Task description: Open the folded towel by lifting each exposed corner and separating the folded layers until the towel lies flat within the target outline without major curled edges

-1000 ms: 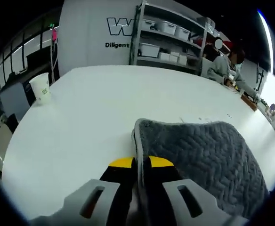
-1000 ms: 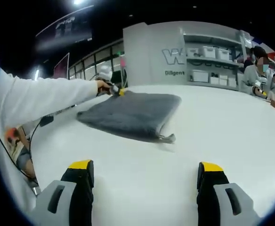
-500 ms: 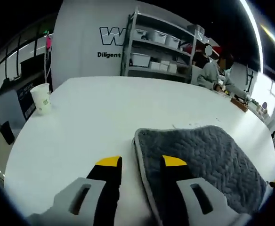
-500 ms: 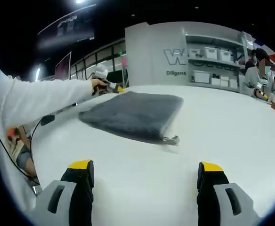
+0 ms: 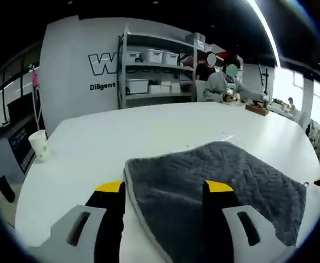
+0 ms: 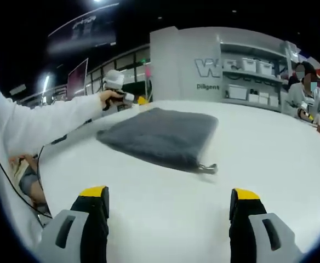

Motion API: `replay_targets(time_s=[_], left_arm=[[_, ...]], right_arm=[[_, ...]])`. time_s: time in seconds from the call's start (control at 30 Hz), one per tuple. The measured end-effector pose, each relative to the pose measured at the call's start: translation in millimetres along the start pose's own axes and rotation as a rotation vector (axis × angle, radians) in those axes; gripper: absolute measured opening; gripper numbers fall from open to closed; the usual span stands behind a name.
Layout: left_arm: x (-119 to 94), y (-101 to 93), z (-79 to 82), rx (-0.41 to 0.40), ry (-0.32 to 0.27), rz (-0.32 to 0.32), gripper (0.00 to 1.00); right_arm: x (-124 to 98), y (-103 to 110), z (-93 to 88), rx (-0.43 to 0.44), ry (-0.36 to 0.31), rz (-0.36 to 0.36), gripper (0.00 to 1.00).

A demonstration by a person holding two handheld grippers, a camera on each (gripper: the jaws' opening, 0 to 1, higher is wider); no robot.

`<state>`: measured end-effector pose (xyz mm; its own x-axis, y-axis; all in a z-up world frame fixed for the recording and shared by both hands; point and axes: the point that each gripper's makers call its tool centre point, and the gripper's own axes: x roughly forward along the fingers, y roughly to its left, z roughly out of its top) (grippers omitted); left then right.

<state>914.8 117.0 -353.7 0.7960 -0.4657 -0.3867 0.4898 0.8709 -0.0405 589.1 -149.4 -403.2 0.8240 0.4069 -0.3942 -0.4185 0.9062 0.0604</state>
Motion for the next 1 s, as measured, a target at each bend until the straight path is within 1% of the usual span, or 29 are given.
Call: replay_targets(time_s=[0.07,0.1,0.17,0.23,0.37,0.43,0.47,0.6,0.67,0.77,0.83,0.87,0.93,1.0], left_arm=[[-5.5,-7.0,-0.6,0.0,-0.012,-0.027,0.62],[-9.9,-9.3,-1.0,0.001,-0.02,-0.03,0.64],[-17.8,-14.5,1.2,-0.005,-0.051,-0.048,0.72],[-26.5,-19.7,0.5,0.008,-0.057,-0.056,0.77],[-41.3,-27.1,8.8,0.093,-0.082,-0.046,0.86],[-46.9,-31.8,14.5,0.102,-0.079,-0.048,0.9],[-50.7,-37.4,19.1,0.106,-0.083,-0.061,0.92],[-60.7,-56.1,29.5,0.088,-0.071,-0.114,0.97],[-67.5,-65.1,34.2,0.096,-0.051,-0.127,0.99],[-78.1,-73.7,39.5,0.118,-0.03,-0.133,0.99],[-82.0,-78.4,38.2,0.127,-0.001,-0.145,0.99],[-85.1,-82.8,35.2,0.128,0.024,-0.158,0.99],[-90.6,-88.3,37.3,0.128,0.029,-0.167,0.99],[-100.8,-95.8,44.0,0.145,0.013,-0.182,0.99]], right_arm=[[-0.1,1.2,1.0,-0.004,0.001,-0.001,0.91],[0.1,1.6,1.5,-0.006,0.002,-0.002,0.91],[1.2,2.4,2.2,-0.011,0.006,-0.005,0.91],[2.6,4.1,2.7,-0.016,0.011,-0.004,0.91],[3.3,5.2,2.5,-0.027,0.023,-0.008,0.91],[3.0,3.9,2.4,-0.031,0.029,-0.018,0.91],[2.6,3.0,2.8,-0.031,0.031,-0.024,0.91],[2.0,2.0,4.3,-0.038,0.039,-0.041,0.91],[2.9,3.5,4.3,-0.042,0.047,-0.044,0.91],[4.2,7.5,4.2,-0.057,0.059,-0.044,0.91],[5.7,10.2,4.6,-0.065,0.066,-0.04,0.91],[6.6,11.6,4.4,-0.072,0.071,-0.039,0.91],[8.3,14.6,4.8,-0.083,0.077,-0.035,0.91],[9.5,16.9,5.0,-0.087,0.081,-0.031,0.91]])
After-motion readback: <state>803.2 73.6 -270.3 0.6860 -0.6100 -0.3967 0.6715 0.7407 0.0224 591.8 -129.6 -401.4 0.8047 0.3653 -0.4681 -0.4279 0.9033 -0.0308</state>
